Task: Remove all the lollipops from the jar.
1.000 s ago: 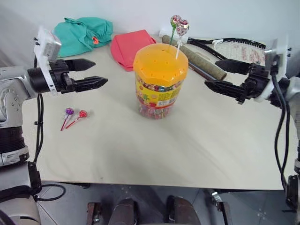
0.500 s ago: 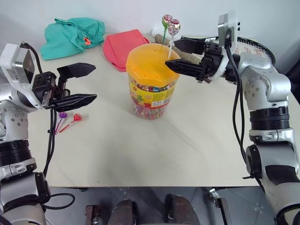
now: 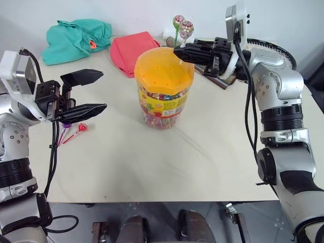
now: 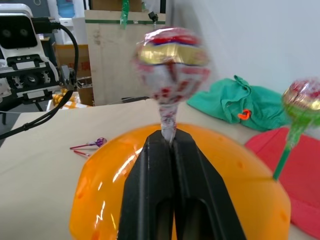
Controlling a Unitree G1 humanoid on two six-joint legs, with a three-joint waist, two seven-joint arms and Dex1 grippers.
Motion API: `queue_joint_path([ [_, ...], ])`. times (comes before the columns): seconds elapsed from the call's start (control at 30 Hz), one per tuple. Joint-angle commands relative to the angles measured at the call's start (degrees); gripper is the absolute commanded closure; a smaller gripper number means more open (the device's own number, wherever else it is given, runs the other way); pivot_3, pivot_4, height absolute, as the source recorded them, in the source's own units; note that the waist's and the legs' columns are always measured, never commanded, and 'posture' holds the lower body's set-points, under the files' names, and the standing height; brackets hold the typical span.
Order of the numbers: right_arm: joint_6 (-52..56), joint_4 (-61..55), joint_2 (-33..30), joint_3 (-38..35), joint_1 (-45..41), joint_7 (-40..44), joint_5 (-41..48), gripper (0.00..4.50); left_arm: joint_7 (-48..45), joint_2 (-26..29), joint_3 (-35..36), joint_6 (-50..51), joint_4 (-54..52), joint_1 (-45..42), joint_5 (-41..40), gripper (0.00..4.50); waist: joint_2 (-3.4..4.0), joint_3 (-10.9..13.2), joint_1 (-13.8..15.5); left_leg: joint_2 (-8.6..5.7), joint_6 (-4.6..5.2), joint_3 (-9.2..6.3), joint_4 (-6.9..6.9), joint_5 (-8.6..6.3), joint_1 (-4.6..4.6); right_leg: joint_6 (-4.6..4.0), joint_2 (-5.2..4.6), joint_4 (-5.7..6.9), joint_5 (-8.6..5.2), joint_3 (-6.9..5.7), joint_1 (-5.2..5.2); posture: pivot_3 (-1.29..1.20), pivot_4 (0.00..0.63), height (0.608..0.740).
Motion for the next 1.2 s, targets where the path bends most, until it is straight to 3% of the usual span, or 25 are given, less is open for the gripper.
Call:
queue_joint_path([
  [0.03,-1.38,-2.59,-1.68,-3.80,-4.28,-1.21,0.89,4.49,-0.95,0.74,-0.45,-1.05,1.32,-2.41,-1.04,0.00,0.00,0.00,0.00,0.00,0.00,0.00,0.00,0.00,0.00,0.00,0.00,0.00,0.00,0.00,0.00,0.00,0.150,0.740],
  [0.23,1.53,-4.98,-5.89,-7.49,-7.12,-6.60,0.51,4.49,-3.08,0.92,-2.24,-1.85,5.23,-5.35,-0.31,0.00,0.02,0.01,0.31,-0.01,-0.01,-0.05,0.00,-0.01,0.00,0.00,0.00,0.00,0.00,0.01,0.00,0.00,0.150,0.740],
  [0.33,13.44,-7.17,-14.26,-8.05,-4.62,-12.89,-2.10,4.49,-4.56,1.40,-3.15,-2.37,7.56,-6.57,0.36,0.00,0.01,0.01,0.66,-0.02,-0.02,-0.05,-0.01,-0.01,-0.01,0.00,0.00,0.01,0.00,0.00,0.01,0.00,0.150,0.740],
  [0.5,29.39,-14.69,-22.58,-11.16,6.56,-19.90,-1.43,4.49,-5.90,2.36,-3.84,-2.23,8.86,-7.01,0.52,0.00,-0.01,0.00,0.65,-0.03,-0.01,-0.05,-0.03,-0.03,-0.06,0.00,-0.01,-0.03,0.00,0.00,0.02,0.00,0.150,0.740],
  [0.63,38.83,-19.97,-27.43,-11.02,21.13,-24.36,-3.65,4.49,-7.18,3.25,-4.43,-2.12,9.87,-7.20,0.83,0.00,0.00,0.00,0.65,0.01,-0.01,0.11,-0.05,-0.03,-0.05,-0.01,0.00,-0.08,-0.01,0.00,-0.01,0.00,0.150,0.740],
  [0.8,42.63,-24.34,-26.21,-13.33,34.35,-30.07,-4.72,4.49,-8.66,4.81,-5.38,-3.21,13.02,-8.34,2.62,0.00,0.03,0.01,0.60,0.01,-0.01,0.30,-0.05,-0.03,-0.05,-0.02,-0.01,-0.15,-0.01,0.08,-0.09,0.00,0.150,0.740],
  [1.03,43.28,-24.99,-22.32,-15.02,41.05,-35.36,-5.25,4.49,-8.05,6.06,-5.69,-3.82,15.05,-8.57,4.69,0.00,0.02,0.02,0.79,0.02,-0.02,0.33,-0.01,-0.02,-0.05,-0.02,0.00,-0.14,-0.01,0.11,-0.11,0.00,0.150,0.740],
  [1.2,43.97,-28.92,-22.08,-15.92,43.48,-34.92,-3.54,3.18,-7.79,5.76,-5.42,-3.84,14.52,-8.23,4.79,0.00,0.03,0.01,1.05,0.00,-0.01,0.30,0.01,-0.02,-0.06,-0.02,-0.03,-0.14,-0.01,0.11,-0.11,0.00,0.150,0.740],
])
